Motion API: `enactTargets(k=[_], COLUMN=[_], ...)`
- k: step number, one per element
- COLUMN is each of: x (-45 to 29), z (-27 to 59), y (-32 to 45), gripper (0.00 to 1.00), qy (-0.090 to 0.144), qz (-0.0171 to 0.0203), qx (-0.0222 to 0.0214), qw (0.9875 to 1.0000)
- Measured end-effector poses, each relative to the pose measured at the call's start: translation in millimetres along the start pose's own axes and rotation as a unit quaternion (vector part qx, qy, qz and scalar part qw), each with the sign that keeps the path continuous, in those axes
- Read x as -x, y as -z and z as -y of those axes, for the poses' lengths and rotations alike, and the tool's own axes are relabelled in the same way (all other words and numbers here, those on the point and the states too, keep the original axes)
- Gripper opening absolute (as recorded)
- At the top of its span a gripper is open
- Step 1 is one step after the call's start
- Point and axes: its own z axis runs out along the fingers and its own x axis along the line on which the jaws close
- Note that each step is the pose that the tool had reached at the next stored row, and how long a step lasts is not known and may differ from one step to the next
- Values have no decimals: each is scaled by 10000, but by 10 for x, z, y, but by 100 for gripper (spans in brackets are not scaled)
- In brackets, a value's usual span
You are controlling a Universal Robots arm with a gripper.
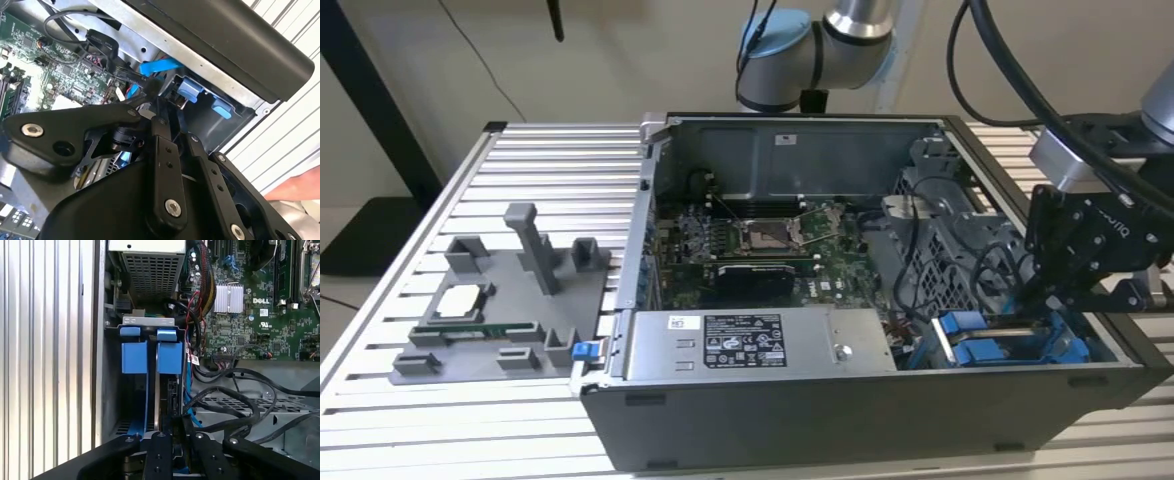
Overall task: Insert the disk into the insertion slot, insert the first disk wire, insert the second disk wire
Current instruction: 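Insert the first disk wire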
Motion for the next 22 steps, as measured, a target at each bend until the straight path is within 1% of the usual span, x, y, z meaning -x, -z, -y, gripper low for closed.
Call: enactTargets(k=[5, 17, 22], x=[1, 9, 7], z=[0, 0, 2], y=[-1, -3, -33], gripper=[0, 0, 0], qy=[-16, -204, -273], qz=[2, 11, 15], qx=[-1, -7, -10], qw=[10000, 9998, 9996])
